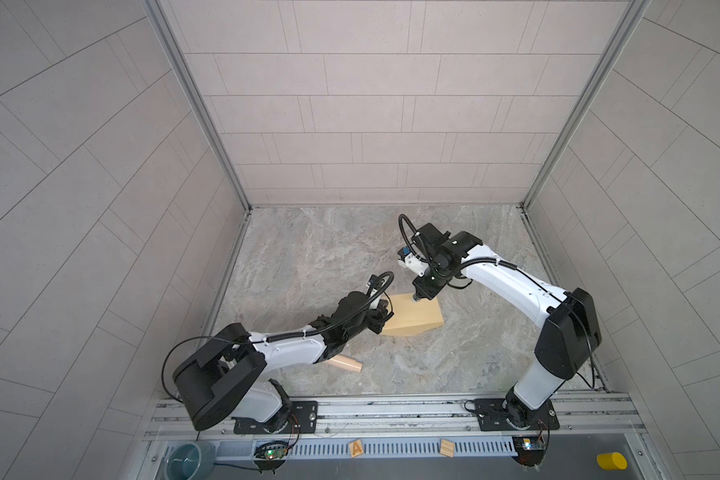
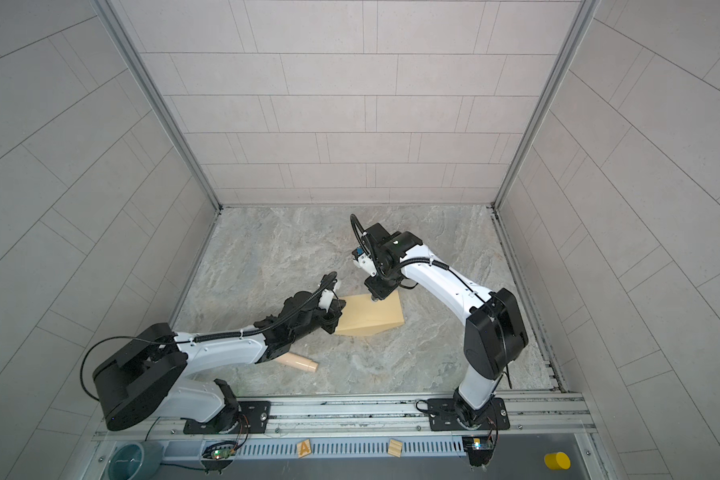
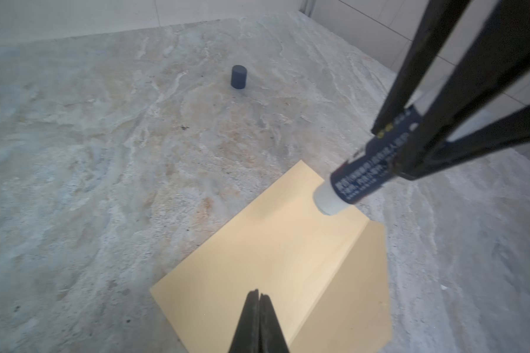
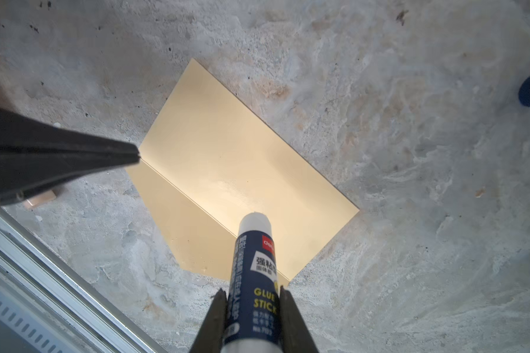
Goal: Place the letter into the envelope and seal it
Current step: 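Lower the glue stick tip onto the envelope with right while left holds it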
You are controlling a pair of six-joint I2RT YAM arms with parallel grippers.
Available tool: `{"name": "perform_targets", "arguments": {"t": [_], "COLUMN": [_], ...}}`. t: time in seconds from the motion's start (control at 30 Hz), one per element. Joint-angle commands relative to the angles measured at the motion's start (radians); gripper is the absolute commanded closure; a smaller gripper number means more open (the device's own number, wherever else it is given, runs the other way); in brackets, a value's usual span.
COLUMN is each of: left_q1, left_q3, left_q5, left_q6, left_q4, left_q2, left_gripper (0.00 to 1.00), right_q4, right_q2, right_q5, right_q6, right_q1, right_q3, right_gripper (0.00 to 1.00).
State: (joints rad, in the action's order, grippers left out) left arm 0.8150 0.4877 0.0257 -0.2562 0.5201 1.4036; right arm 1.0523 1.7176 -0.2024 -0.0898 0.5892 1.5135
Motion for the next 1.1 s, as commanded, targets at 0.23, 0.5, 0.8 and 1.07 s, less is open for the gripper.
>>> {"name": "perform_targets", "arguments": {"t": [0.23,0.5,0.8,1.07], "left_q1": [-0.067,-0.113,-0.13,-0.13], "left_q3": [-0.014,0.008,0.005,0.021], "left_q5": [0.087,0.185,0.224,0.227], "left_q6": [-0.261,-0.408,-0.463,-0.502], "left_q4": [0.025,0.069,0.121,0.119], "left_q2": [0.053,0.158,0.216,0.26], "left_gripper": [1.0,1.0,1.0,1.0], "right_q4": [0.109,0.081,0.079,0.062], "right_q2": [0.122,0.171,0.222,0.252], "right_q5": [0.047,0.044,0.041,0.047], "right_q6": [-0.014,0.007,0.011,0.024], "right_q1": [0.067,0.09,0.1,0.106], "right_q3": [0.108,0.124,0.142,0.157], "right_gripper": [1.0,1.0,1.0,1.0]}}
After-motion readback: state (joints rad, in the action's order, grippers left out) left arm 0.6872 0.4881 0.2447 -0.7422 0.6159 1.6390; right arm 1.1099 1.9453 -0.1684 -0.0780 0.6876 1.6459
